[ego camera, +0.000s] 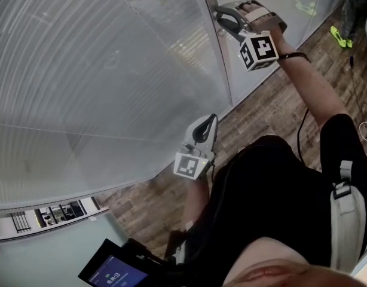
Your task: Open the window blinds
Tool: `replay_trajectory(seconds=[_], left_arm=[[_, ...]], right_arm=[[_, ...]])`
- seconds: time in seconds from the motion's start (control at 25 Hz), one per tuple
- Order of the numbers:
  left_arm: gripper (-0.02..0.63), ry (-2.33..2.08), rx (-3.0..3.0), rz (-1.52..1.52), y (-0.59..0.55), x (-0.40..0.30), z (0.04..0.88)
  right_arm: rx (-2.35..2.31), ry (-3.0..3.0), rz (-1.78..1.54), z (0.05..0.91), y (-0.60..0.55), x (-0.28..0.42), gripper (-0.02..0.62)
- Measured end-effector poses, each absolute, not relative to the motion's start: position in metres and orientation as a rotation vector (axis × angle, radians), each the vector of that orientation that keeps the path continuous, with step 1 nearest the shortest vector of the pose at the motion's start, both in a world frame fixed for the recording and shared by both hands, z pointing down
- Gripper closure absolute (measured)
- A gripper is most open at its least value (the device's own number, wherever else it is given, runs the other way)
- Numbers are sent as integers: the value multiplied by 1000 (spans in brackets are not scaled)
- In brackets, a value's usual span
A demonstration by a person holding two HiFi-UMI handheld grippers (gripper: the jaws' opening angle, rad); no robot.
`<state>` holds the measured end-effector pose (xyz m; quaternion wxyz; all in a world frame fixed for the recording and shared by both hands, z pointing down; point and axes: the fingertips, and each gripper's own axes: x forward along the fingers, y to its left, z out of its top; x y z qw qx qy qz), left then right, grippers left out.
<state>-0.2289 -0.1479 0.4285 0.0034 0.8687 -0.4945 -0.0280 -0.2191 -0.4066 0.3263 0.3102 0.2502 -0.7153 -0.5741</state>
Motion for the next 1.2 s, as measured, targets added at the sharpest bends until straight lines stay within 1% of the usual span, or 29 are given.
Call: replay_trajectory(seconds=[0.44, 0.84, 0.96, 1.2], left_arm=[[603, -1556, 2716, -76, -148, -230, 429], [603, -1565, 2713, -71, -148, -233, 429], [603, -1570, 2707, -77, -149, -235, 430], [603, -1559, 2710, -77, -148, -234, 431]], right_arm=[[662, -1875, -1524, 327, -414, -225, 463], [716, -1961, -1440, 327, -416, -226, 466], [750, -2078, -1324, 324, -416, -226, 466], [876, -2367, -968, 319, -418, -223, 466]])
